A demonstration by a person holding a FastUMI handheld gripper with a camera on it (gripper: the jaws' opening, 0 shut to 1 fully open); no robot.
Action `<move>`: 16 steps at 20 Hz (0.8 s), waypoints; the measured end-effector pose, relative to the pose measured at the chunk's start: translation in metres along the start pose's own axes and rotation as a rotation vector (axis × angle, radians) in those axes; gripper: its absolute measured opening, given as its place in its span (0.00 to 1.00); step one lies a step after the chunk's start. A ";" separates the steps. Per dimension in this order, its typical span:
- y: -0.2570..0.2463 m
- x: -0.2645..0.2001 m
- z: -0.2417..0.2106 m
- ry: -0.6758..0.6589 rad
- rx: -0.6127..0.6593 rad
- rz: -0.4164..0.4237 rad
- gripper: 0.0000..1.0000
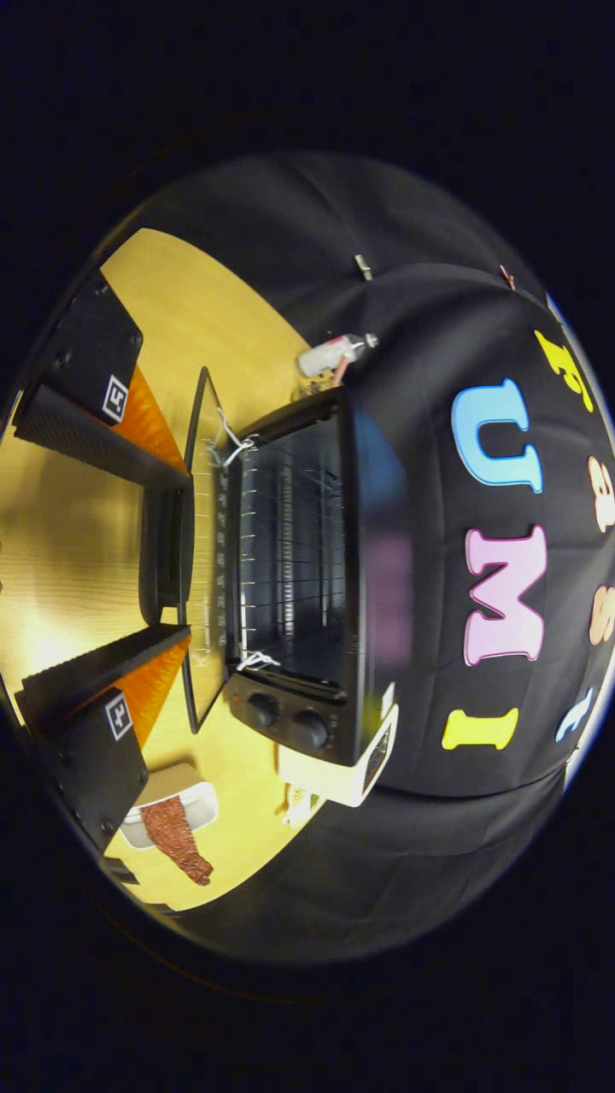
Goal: Open the toaster oven, put the food inside, and close the toaster oven door.
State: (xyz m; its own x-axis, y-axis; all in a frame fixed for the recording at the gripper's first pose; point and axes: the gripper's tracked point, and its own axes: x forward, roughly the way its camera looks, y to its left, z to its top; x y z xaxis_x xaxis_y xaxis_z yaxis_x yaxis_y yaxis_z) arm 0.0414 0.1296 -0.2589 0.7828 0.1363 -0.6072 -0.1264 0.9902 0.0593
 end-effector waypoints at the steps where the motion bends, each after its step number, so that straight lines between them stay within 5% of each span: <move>1: 0.000 -0.002 -0.019 0.053 0.008 0.016 0.97; 6: -0.013 -0.010 -0.051 0.097 0.001 0.023 0.99; 16: -0.092 -0.078 -0.013 0.030 0.007 0.003 0.99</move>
State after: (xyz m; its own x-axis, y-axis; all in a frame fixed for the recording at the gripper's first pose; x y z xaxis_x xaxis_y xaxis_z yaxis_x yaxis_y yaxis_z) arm -0.0159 0.0276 -0.2275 0.7637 0.1384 -0.6305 -0.1245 0.9900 0.0664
